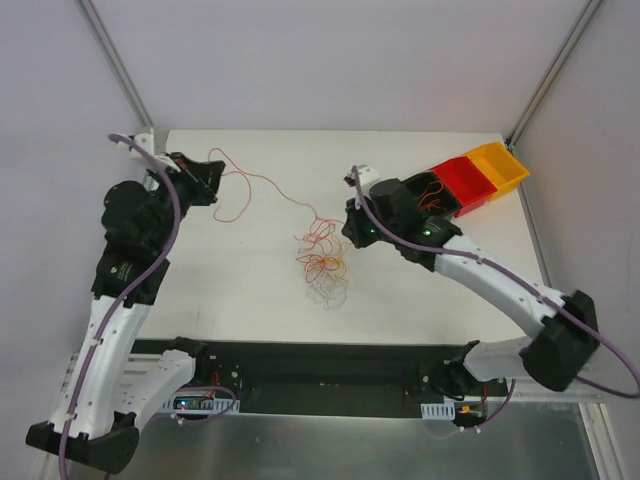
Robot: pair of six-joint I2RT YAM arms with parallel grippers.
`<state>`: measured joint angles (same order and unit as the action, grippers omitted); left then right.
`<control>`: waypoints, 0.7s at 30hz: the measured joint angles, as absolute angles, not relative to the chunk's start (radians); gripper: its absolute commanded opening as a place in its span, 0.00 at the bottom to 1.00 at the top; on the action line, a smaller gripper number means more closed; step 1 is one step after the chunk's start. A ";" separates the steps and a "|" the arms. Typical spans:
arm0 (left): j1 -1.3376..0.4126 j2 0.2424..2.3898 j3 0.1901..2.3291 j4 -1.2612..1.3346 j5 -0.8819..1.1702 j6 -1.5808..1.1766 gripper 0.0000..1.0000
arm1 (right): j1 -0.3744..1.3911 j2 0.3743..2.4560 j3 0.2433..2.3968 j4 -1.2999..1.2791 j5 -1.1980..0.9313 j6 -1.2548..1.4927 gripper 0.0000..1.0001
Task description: Untangle the cables
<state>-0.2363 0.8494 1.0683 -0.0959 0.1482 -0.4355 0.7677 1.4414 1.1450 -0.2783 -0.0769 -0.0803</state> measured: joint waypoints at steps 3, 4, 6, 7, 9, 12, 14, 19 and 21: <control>-0.236 0.799 1.180 -0.162 0.041 -0.371 0.00 | 0.767 1.261 1.121 -0.273 0.011 -0.057 0.00; -0.236 0.786 1.210 -0.181 0.015 -0.351 0.00 | 0.765 1.204 1.113 -0.269 0.041 -0.049 0.00; -0.236 0.769 1.256 -0.217 -0.040 -0.323 0.00 | 0.758 1.105 1.098 -0.268 0.100 -0.020 0.00; -0.236 0.760 1.277 -0.233 -0.070 -0.307 0.00 | 0.752 1.062 1.093 -0.268 0.128 -0.006 0.01; -0.236 0.745 1.305 -0.258 -0.124 -0.277 0.00 | 0.735 0.993 1.081 -0.268 0.171 0.020 0.01; -0.236 0.726 1.330 -0.292 -0.204 -0.236 0.00 | 0.700 0.906 1.068 -0.274 0.233 0.054 0.00; -0.236 0.719 1.339 -0.305 -0.257 -0.213 0.00 | 0.673 0.875 1.068 -0.276 0.255 0.065 0.00; -0.236 0.696 1.346 -0.339 -0.387 -0.159 0.00 | 0.608 0.849 1.090 -0.320 0.281 0.061 0.00; -0.236 0.685 1.347 -0.351 -0.436 -0.133 0.00 | 0.604 0.854 1.120 -0.358 0.323 0.049 0.00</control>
<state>-0.2363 0.6846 1.3468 -0.3508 -0.4362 -0.1326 0.6041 0.8536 1.1198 -0.3580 0.3225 0.0494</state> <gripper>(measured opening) 0.003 0.012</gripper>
